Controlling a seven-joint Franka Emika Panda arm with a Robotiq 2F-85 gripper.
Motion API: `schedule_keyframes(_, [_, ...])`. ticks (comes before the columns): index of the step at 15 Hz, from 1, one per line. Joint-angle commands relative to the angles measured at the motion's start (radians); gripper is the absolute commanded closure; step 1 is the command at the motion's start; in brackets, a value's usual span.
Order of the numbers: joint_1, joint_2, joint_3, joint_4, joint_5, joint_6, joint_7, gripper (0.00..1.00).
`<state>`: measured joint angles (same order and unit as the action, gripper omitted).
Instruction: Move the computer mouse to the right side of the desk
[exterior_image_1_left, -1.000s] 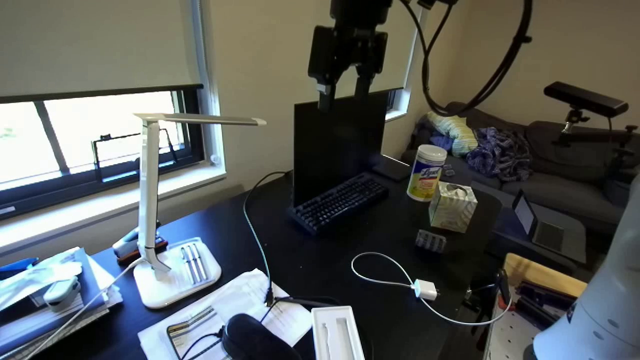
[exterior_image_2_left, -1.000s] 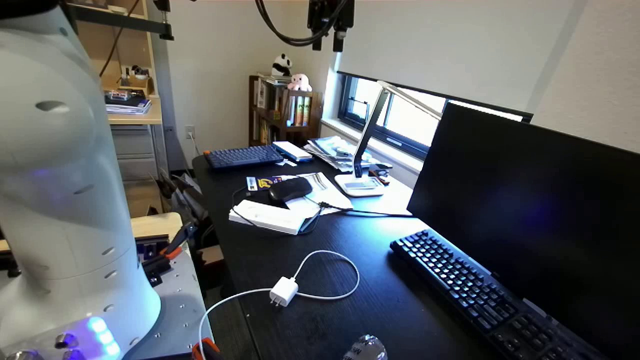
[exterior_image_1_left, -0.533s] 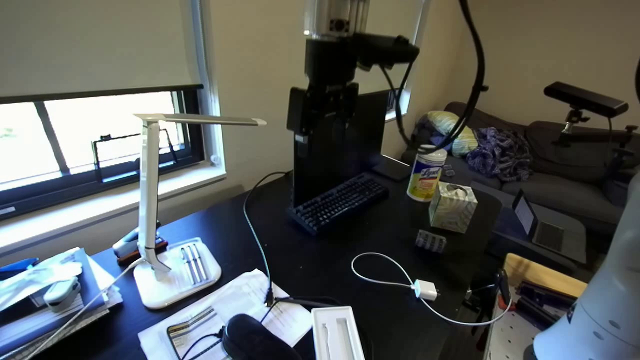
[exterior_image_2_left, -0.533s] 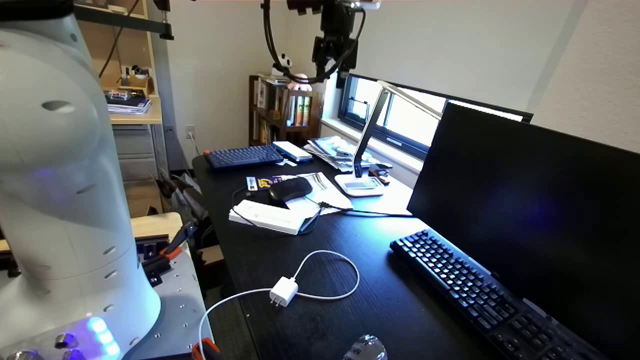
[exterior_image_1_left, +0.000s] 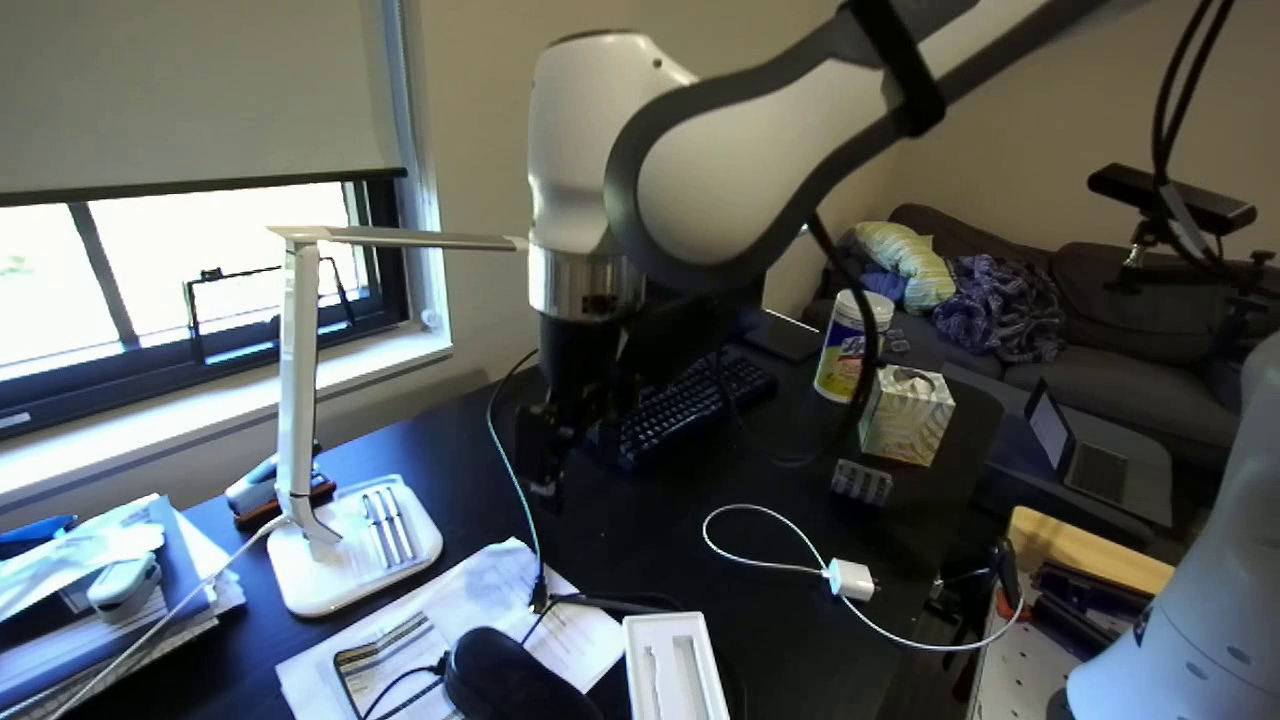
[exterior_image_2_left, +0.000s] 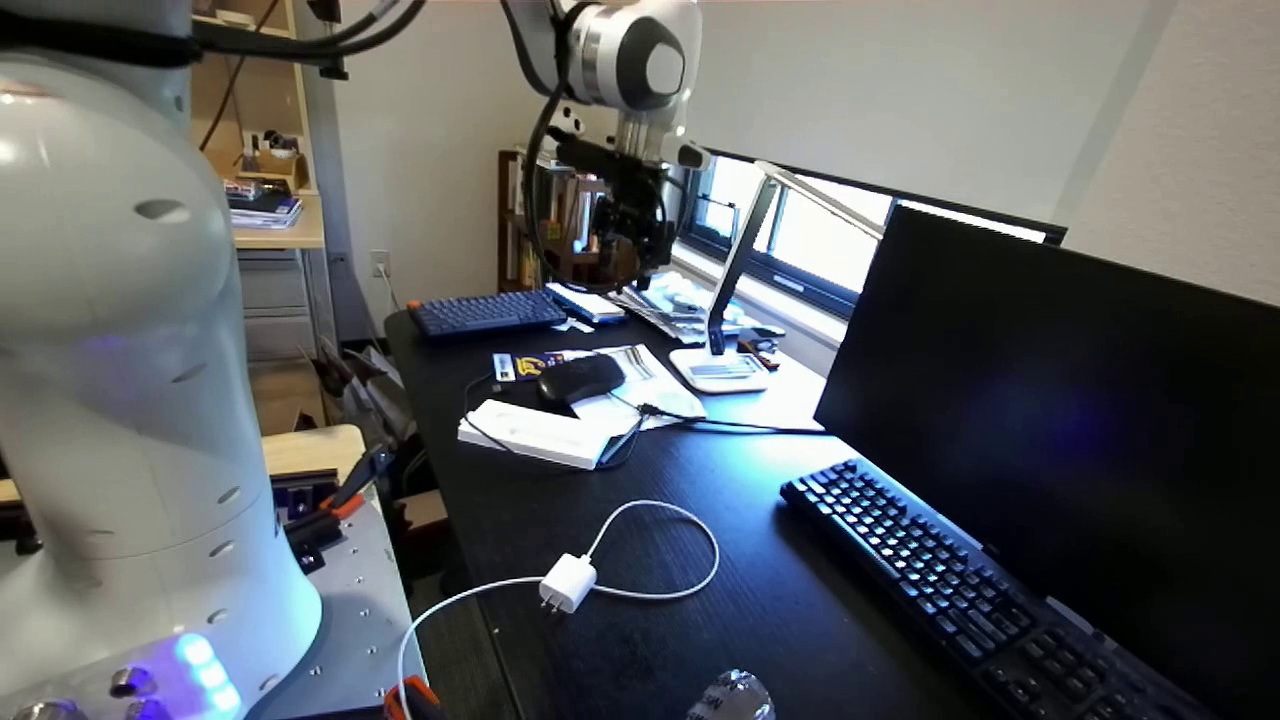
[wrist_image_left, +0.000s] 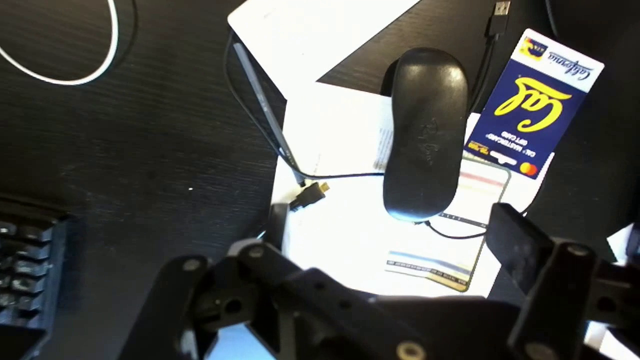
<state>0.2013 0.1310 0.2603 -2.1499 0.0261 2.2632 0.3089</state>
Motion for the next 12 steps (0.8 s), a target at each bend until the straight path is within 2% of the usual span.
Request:
schedule_keyframes(1, [0.042, 0.091, -0.002, -0.002, 0.022, 0.097, -0.046, 0.0])
schedule_keyframes(5, [0.067, 0.186, -0.01, 0.014, 0.053, 0.153, -0.027, 0.0])
schedule_keyframes(6, [0.08, 0.152, -0.018, -0.001, 0.025, 0.13, -0.01, 0.0])
schedule_keyframes(12, [0.08, 0.186, -0.024, 0.015, 0.033, 0.142, -0.011, 0.0])
